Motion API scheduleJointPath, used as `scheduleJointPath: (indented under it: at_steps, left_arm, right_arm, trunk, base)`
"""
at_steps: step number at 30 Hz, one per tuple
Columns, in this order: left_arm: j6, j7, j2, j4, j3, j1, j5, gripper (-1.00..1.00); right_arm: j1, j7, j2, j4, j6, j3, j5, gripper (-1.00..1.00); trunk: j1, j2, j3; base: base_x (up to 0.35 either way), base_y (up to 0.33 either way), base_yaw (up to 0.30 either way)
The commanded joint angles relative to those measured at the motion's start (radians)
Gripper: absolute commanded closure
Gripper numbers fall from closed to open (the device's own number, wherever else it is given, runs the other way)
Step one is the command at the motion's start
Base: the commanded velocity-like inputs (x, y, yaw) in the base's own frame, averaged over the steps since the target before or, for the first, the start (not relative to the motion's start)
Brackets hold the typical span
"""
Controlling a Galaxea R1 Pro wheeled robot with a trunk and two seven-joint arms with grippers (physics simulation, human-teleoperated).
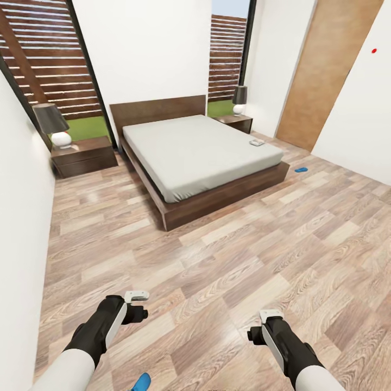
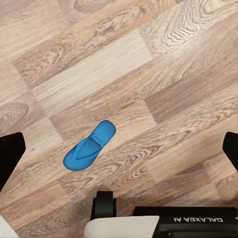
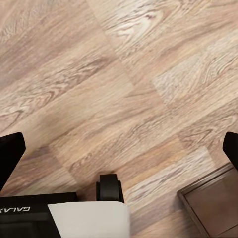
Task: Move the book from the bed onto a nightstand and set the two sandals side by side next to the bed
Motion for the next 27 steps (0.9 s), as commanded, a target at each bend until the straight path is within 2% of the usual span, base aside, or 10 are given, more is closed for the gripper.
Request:
scheduleJointPath:
  at_steps: [1,7,15,27]
  left_arm:
    - [0.005,0.002,0.0,-0.001,0.0,0.0,0.005,-1.0]
    - [0.005,0.002,0.001,-0.001,-0.001,0.0,0.003,-1.0]
    - [0.005,0.002,0.0,-0.001,-0.003,0.0,0.003,-1.0]
    - [0.005,0.002,0.003,-0.001,-0.001,0.0,0.002,-1.0]
  right_arm:
    - [0.0,-0.004,0.0,-0.001,0.005,0.001,0.0,-1.0]
    - [0.0,-0.004,0.0,-0.001,0.005,0.001,0.0,-1.0]
    - [0.0,-0.005,0.001,-0.001,0.005,-0.001,0.0,-1.0]
    - [0.0,-0.005,0.0,-0.002,0.0,-0.001,0.0,-1.0]
  trunk:
    - [0.0,-0.001,-0.001]
    - [0.0,-0.001,-0.001]
    - [0.0,-0.001,-0.001]
    - [0.0,-0.001,-0.001]
  base:
    - [-0.047,0.067,-0.026]
    - [-0.036,0.029,-0.008]
    - [-0.164,0.056,0.0]
    - [-0.009,0.003,0.0]
